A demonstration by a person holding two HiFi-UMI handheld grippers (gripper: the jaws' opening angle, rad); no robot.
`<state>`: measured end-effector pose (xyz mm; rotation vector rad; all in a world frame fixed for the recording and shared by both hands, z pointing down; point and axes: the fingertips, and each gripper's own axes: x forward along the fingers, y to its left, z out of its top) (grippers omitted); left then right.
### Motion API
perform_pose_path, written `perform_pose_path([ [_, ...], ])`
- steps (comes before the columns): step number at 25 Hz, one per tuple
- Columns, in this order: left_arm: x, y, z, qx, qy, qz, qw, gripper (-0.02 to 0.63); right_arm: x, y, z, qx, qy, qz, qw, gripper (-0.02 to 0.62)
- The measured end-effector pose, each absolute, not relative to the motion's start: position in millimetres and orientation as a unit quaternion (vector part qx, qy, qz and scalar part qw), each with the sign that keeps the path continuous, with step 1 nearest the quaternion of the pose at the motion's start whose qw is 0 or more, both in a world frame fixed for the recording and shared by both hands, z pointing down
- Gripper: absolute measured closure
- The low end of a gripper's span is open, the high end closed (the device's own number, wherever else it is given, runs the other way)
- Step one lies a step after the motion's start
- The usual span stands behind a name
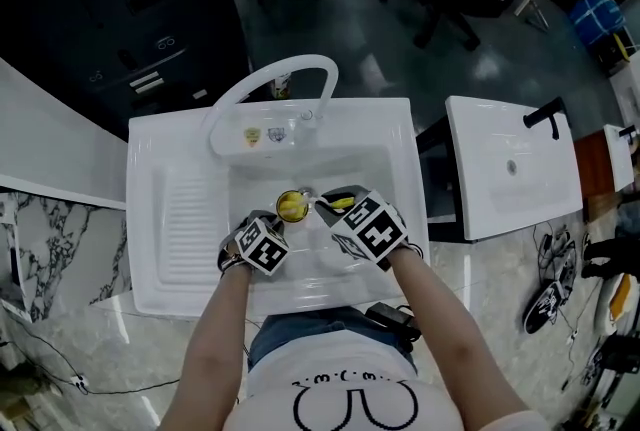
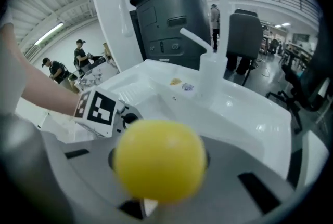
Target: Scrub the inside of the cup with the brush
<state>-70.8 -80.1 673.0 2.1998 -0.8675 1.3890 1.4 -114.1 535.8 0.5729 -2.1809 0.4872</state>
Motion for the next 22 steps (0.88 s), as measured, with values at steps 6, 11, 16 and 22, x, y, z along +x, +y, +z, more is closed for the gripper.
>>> perform_pose_path([
  [6,-68.3,-78.4,673.4,0.789,-0.308,0.479,0.230,0.540,28.3,-105.5,486.3,0.265,-0.870,0.221,0.353,0.549],
  [11,-65.5,-76.4,672.7,0.789,-0.310,0.464,0.257,0.540,40.5,-83.4,469.0,0.279,-0.860,0.240,0.353,0.549],
  [16,-59.0,-77.8,668.9,0.791,-0.317,0.443,0.279,0.540,47.6,-60.6,483.2,0.289,-0.835,0.267,0.385,0.549],
  [22,-54.3,-74.9,667.2,0.792,-0.316,0.432,0.293,0.540,42.6,-67.3,501.9,0.331,-0.818,0.282,0.377,0.549],
])
